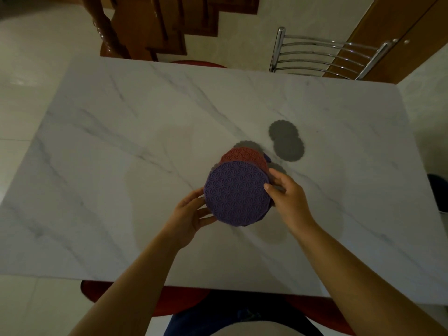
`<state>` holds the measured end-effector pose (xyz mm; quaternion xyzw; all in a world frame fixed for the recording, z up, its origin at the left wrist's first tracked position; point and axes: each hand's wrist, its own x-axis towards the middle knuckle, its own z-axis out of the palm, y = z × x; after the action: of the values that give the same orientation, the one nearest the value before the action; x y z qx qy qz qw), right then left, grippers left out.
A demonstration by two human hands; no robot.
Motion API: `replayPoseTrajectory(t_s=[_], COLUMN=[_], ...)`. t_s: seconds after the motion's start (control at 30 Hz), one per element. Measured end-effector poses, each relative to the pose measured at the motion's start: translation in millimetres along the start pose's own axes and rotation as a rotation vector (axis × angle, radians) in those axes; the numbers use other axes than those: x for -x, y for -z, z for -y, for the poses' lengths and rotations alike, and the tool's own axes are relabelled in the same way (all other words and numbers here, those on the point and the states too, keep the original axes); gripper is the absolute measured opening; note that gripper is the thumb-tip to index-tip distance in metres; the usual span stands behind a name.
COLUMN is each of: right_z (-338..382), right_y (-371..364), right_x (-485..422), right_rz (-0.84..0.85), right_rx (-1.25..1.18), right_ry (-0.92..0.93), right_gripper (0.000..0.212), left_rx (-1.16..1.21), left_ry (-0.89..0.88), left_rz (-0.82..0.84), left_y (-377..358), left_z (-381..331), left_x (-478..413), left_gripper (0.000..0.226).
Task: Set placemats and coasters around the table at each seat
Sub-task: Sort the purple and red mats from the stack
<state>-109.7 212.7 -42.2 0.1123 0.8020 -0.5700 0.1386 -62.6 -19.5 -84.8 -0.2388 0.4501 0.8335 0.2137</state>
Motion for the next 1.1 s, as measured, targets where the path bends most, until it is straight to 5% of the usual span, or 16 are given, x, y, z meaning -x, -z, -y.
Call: replayPoseTrajectory(t_s=[0.73, 0.87, 1.1], right_z=[-13.2, -3.1, -3.6], right_y=[-11.0, -12.0, -23.6], right_x=[-18.1, -53.6, -90.9], right_rz=[0.123, 0.045, 0.104], right_rx=[-0.005, 0.249, 0.802], right_ry=[-0.087, -0.123, -0.247], right_gripper=[0.04, 0.039, 0.076], left_rx=[-0.039, -0.015, 0.052], left_ry=[-0.023, -0.042, -0.049], left_rz=[-0.084, -0.105, -0.11], left_y=[10.7, 23.8, 40.7], left_z=[0.4, -6.7, -10.4], left_x=[-6.2, -3.6, 1.4], left_gripper=[0.034, 0.041, 0.036])
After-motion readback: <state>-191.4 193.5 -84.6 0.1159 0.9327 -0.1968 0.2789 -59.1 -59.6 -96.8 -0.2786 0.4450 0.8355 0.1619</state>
